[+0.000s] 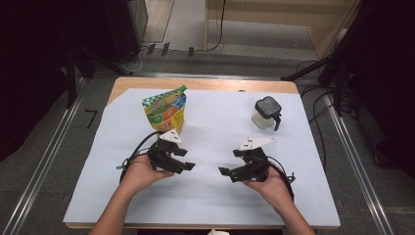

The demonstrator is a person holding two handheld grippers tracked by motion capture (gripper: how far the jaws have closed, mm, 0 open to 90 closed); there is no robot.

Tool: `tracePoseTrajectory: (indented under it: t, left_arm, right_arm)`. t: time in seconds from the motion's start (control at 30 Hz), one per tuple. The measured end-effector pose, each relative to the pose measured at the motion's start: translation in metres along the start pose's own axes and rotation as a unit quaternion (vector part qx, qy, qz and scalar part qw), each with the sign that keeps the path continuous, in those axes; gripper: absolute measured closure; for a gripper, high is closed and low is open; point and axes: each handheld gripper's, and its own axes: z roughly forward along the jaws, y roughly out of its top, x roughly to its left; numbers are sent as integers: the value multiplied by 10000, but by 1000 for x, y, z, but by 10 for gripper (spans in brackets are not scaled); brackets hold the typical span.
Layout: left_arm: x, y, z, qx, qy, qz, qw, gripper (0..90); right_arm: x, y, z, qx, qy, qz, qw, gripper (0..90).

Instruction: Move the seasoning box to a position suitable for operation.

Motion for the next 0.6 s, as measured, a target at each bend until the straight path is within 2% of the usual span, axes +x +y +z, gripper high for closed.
tracePoseTrajectory:
  t: [0.17, 0.23, 0.43, 0.6]
  left_arm:
    - [-5, -2, -2, -105, -47, -4, 9999, 399]
    - [-6, -3, -5, -50, 35, 113, 9999, 391]
    - [-4, -4, -10, -142, 36, 26, 9999, 384]
    - [-4, -4, -12, -221, -15, -2, 9998, 377]
  right_arm:
    - [-3, -1, -2, 53, -33, 80, 9999, 150]
    - [-5, -1, -6, -47, 45, 129, 9999, 165]
    - [-4, -2, -9, -118, 104, 83, 9998, 171]
    - [-6, -2, -9, -100, 119, 157, 9998, 158]
